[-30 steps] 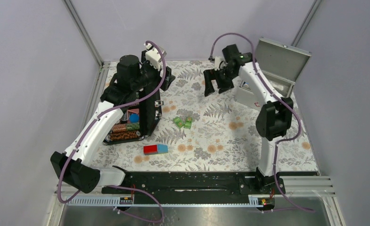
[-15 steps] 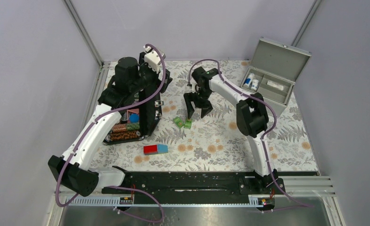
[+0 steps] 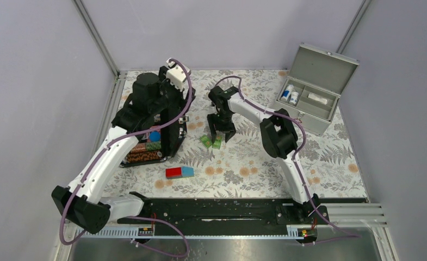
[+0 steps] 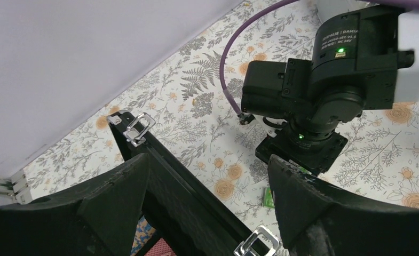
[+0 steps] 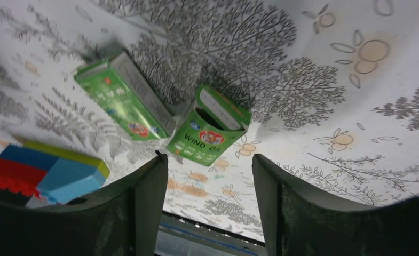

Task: Organize the medicine kit
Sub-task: Pick up the medical item at the center of the board.

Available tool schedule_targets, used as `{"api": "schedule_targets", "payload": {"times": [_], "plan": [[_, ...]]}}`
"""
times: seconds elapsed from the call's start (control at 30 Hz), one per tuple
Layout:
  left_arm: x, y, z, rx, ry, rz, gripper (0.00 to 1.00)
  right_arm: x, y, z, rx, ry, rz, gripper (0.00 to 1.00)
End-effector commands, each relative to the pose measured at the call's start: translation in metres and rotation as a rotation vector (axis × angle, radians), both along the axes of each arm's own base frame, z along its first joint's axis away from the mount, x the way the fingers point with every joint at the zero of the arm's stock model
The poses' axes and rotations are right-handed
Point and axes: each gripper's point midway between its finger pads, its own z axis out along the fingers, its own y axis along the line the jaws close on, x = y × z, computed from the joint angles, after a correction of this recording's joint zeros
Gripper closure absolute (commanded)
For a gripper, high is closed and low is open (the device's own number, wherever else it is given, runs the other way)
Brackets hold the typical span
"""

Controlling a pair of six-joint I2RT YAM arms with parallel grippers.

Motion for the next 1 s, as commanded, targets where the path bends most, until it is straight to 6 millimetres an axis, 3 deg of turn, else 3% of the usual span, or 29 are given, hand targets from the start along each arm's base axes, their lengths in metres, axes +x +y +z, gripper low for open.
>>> {"api": "schedule_targets", "payload": {"times": [0.0, 0.3, 0.6, 0.77, 0.97], "plan": [[-0.01, 0.012, 0.023, -0.008, -0.077, 0.029, 0.19, 0.015, 0.001, 0.005, -0.111, -0.096, -0.085, 0.36], [-0.012, 0.013, 0.02, 0.0, -0.065, 0.03, 0.19, 0.011, 0.003, -0.014, -0.161, -0.074, -0.092, 0.36], [-0.004, 0.008, 0.019, -0.01, -0.057, 0.026, 0.19, 0.007, -0.015, -0.025, -0.258, -0.081, -0.079, 0.44], [0.004, 0.01, 0.024, -0.06, -0.051, 0.029, 0.19, 0.016, -0.013, -0.007, -0.213, -0.149, -0.002, 0.54], [0.02, 0.016, 0.037, -0.114, -0.064, 0.053, 0.19, 0.036, -0.021, 0.037, -0.177, -0.283, 0.054, 0.55]]}}
